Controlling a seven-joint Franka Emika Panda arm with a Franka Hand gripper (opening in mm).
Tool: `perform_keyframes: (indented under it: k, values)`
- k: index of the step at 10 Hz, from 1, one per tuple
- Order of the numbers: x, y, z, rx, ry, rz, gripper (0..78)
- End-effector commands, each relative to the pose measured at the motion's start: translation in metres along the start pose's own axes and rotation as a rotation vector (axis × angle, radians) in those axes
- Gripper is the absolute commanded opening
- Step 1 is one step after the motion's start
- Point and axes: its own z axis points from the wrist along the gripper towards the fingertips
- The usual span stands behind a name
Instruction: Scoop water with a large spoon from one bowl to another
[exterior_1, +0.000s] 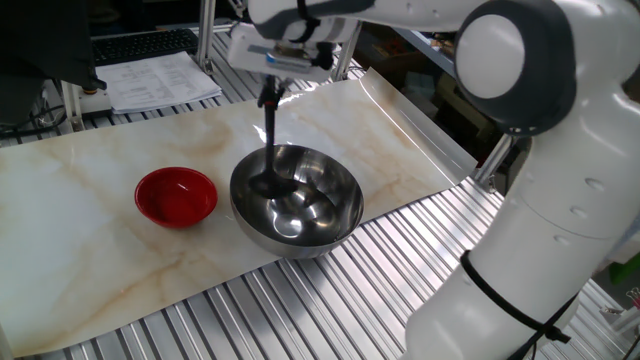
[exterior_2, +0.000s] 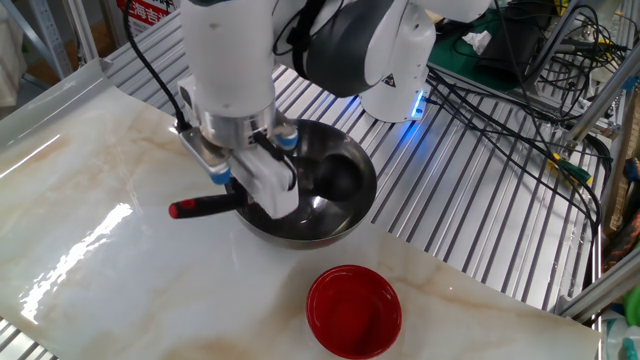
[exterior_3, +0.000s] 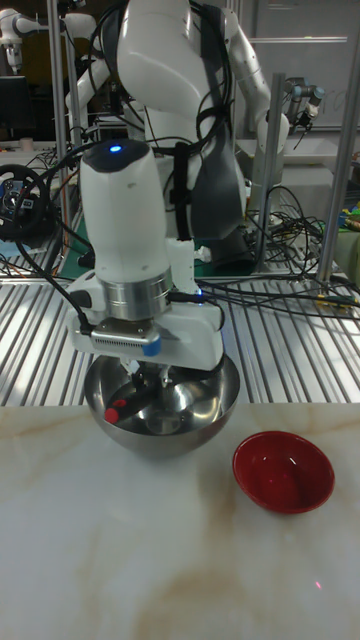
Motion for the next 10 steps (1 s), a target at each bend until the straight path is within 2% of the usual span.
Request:
perform_keyframes:
  k: [1, 2, 4, 8, 10]
  values:
    - [0.01, -0.019, 0.011, -0.004, -0.041, -0.053, 1.2]
    - [0.012, -0.024, 0.014, -0.007, -0.048, -0.066, 1.2]
    - [0.017, -0.031, 0.02, -0.019, -0.087, -0.09, 1.2]
    - [0.028, -0.036, 0.039, -0.024, -0.124, -0.097, 1.2]
    - [0.032, -0.037, 0.049, -0.008, -0.147, -0.1, 1.2]
